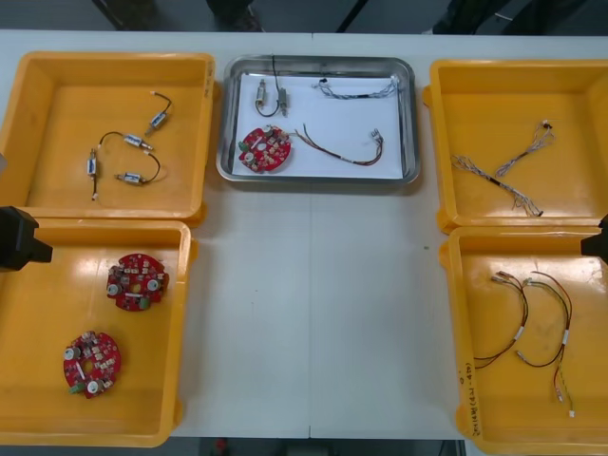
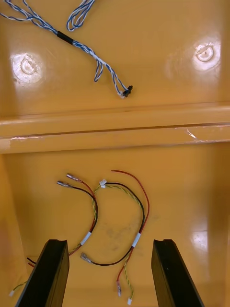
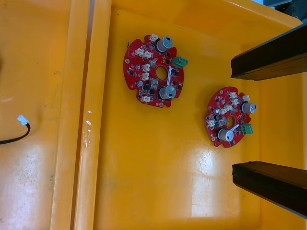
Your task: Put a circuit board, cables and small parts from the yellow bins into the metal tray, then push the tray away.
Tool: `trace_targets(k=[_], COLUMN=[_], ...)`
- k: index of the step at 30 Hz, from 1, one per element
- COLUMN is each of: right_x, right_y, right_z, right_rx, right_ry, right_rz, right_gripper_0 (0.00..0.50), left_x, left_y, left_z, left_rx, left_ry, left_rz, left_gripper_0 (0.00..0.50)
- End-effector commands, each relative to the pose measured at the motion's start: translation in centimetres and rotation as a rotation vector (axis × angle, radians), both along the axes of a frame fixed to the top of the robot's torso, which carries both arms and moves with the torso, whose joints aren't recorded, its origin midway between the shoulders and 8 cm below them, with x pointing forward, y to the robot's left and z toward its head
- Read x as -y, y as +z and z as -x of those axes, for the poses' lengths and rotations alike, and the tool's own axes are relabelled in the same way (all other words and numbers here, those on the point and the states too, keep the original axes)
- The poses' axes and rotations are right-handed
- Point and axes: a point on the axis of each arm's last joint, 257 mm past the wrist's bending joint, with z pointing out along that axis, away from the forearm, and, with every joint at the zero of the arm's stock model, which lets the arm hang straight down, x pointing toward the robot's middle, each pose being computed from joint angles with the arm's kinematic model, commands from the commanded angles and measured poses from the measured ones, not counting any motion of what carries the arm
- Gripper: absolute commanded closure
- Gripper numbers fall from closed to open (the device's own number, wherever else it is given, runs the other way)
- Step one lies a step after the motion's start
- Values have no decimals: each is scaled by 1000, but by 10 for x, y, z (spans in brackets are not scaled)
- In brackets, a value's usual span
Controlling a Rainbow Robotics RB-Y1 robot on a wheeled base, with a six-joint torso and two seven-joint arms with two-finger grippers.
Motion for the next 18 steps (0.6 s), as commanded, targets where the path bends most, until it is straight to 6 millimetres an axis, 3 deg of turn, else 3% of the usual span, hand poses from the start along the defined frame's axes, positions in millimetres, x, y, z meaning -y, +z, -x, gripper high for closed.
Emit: trace_targets(k=[1, 18], right_x=[23, 21], right_y=[8, 0], right_z=[8, 14], right_rx=[-6, -29], right_ry=[14, 23], right_rz=[75, 69], right_gripper_0=[0, 0], left_x=[-15, -15], left_y=[12, 12], left_z=[5, 5], left_rx=[18, 18], left_ry=[-23, -23], left_rz=[-61, -61], left_gripper_0=[0, 0])
